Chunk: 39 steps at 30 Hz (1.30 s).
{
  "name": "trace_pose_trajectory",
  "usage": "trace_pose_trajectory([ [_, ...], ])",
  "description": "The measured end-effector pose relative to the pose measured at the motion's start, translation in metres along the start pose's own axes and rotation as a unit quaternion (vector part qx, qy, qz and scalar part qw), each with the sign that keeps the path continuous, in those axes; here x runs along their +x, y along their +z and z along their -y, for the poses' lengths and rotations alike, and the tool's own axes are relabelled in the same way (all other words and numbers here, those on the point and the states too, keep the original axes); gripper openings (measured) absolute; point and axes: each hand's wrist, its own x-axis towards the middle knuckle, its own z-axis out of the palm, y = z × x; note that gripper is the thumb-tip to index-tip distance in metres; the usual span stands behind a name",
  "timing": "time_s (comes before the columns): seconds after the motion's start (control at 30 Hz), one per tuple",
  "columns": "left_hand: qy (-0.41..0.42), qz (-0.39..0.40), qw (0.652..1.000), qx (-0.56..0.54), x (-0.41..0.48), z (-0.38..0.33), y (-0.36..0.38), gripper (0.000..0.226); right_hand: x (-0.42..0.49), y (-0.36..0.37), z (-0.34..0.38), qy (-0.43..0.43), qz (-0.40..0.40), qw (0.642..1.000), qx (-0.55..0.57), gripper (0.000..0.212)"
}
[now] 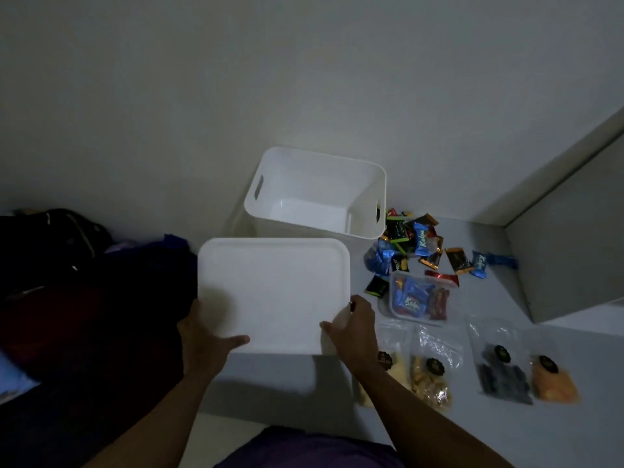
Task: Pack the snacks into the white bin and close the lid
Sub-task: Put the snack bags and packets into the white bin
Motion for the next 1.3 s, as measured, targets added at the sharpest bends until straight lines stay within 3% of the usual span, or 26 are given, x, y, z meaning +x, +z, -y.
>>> trace_pose_trajectory([
  [0.2,-0.034,0.092,0.987,0.127,-0.009,0.024,0.001,0.145,-0.005,0.006,-0.031,0.051,0.089,0.988,-0.118,0.081],
  [0.4,-0.059,0.153,0.954,0.250,0.002,0.027,0.006,0.141,-0.009,0.009,-0.041,0.037,0.147,0.967,-0.206,0.055],
  [0.5,-0.081,0.182,0.926,0.321,0.005,0.022,0.008,0.133,-0.009,0.010,-0.041,0.025,0.137,0.963,-0.231,0.032],
  [0.6,-0.098,0.180,0.891,0.404,0.001,-0.002,0.017,0.109,-0.008,0.007,-0.040,0.015,0.119,0.967,-0.226,0.026],
  [0.7,0.001,0.157,0.892,0.424,-0.009,-0.038,0.042,0.091,-0.003,-0.003,-0.034,0.017,0.086,0.978,-0.191,0.023],
  [0.83,0.165,0.191,0.922,0.294,-0.038,-0.096,0.100,0.072,0.007,-0.039,-0.031,0.027,0.016,0.990,-0.134,0.019],
  [0.9,0.211,0.247,0.906,0.270,-0.061,-0.123,0.130,0.065,0.010,-0.069,-0.038,0.045,-0.023,0.992,-0.119,0.024],
  [0.97,0.253,0.320,0.866,0.289,-0.086,-0.140,0.156,0.065,0.014,-0.102,-0.058,0.072,-0.061,0.989,-0.110,0.025],
  [1.07,0.275,0.381,0.814,0.341,-0.117,-0.145,0.187,0.068,0.018,-0.151,-0.099,0.137,-0.097,0.979,-0.115,0.029],
  [1.23,0.243,0.363,0.800,0.413,-0.147,-0.137,0.224,0.078,0.015,-0.213,-0.171,0.222,-0.113,0.948,-0.196,0.034],
  [1.3,0.219,0.344,0.807,0.428,-0.156,-0.135,0.233,0.088,0.016,-0.228,-0.204,0.248,-0.070,0.941,-0.218,0.048],
])
